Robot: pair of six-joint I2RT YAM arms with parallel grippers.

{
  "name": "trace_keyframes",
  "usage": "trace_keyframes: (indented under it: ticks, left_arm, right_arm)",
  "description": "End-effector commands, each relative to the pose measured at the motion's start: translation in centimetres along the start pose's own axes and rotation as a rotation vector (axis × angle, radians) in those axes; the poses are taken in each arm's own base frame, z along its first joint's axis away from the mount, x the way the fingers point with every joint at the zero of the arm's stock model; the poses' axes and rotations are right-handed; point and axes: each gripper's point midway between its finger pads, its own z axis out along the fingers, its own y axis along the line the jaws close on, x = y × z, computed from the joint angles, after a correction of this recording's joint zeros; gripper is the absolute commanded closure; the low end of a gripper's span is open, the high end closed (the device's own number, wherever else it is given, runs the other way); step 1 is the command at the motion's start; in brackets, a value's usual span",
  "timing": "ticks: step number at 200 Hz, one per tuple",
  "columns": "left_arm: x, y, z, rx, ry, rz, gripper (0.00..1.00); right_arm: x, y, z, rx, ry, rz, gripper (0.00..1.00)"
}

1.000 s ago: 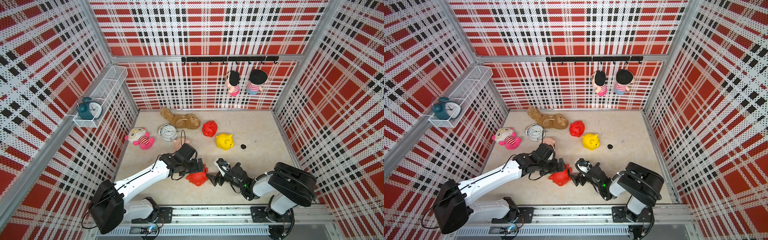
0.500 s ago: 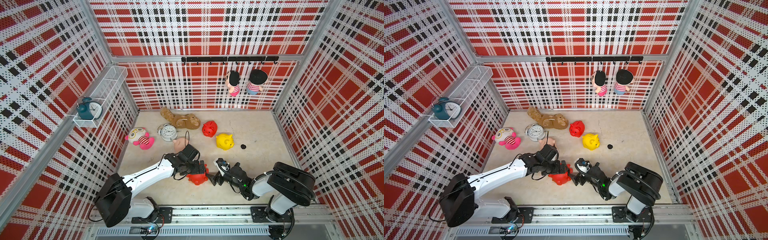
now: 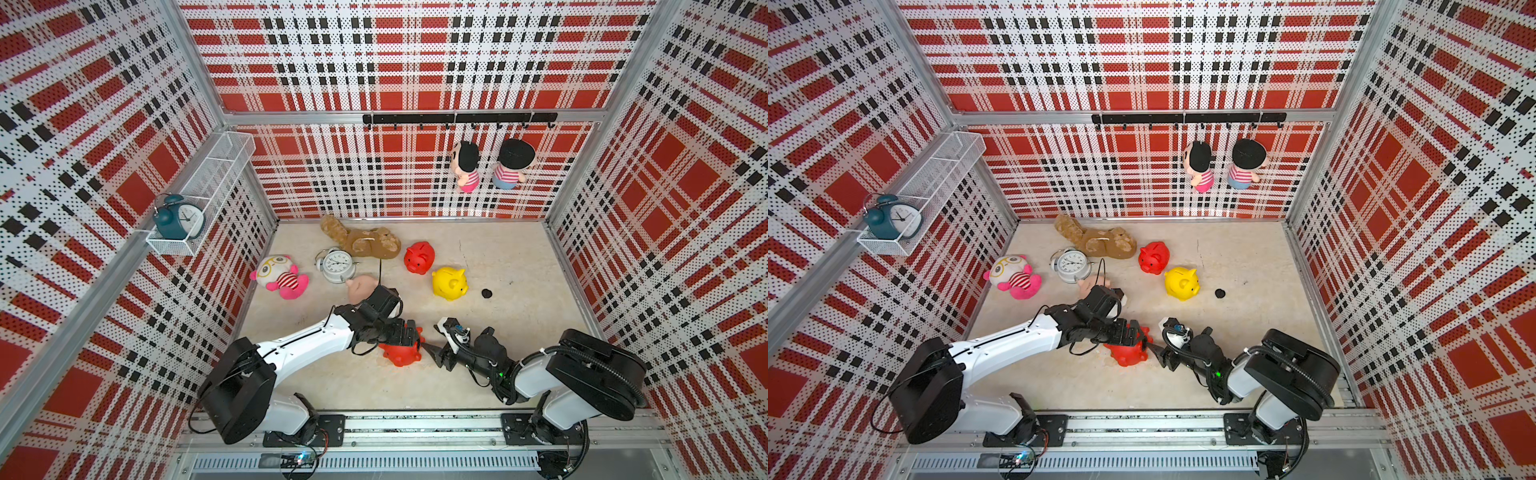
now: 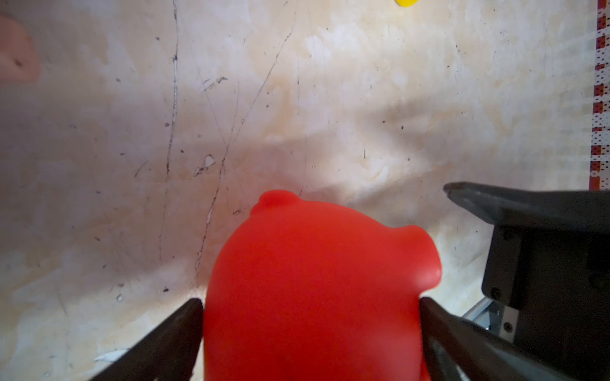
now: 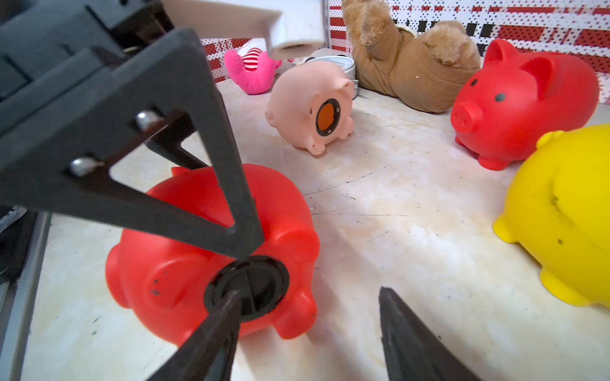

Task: Open piggy banks
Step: Open the lid on the piggy bank.

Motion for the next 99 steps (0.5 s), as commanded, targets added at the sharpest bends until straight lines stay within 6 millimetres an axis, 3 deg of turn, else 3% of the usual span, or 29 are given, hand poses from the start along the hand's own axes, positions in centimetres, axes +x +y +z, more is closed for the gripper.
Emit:
trace_keyframes:
  ticks: [1,46,99]
  left_arm:
    - [4.3,3.7,1.7,-0.134,0.166,0.013,0.01]
    - [3.9,3.6,1.7,-0.134,0.155,0.025,0.01]
    - [3.9,3.3,1.7,-0.118,0.148,0.039,0.01]
  right_arm:
    - [-0.6,0.4,0.3,-0.032,-0.030,-0.009,0.33]
    - [-0.8,1.2,0.9,-0.079,-0.056,0.015,0.36]
    - [-0.8,1.2,2.5,-0.079,-0.045,-0.006,0.46]
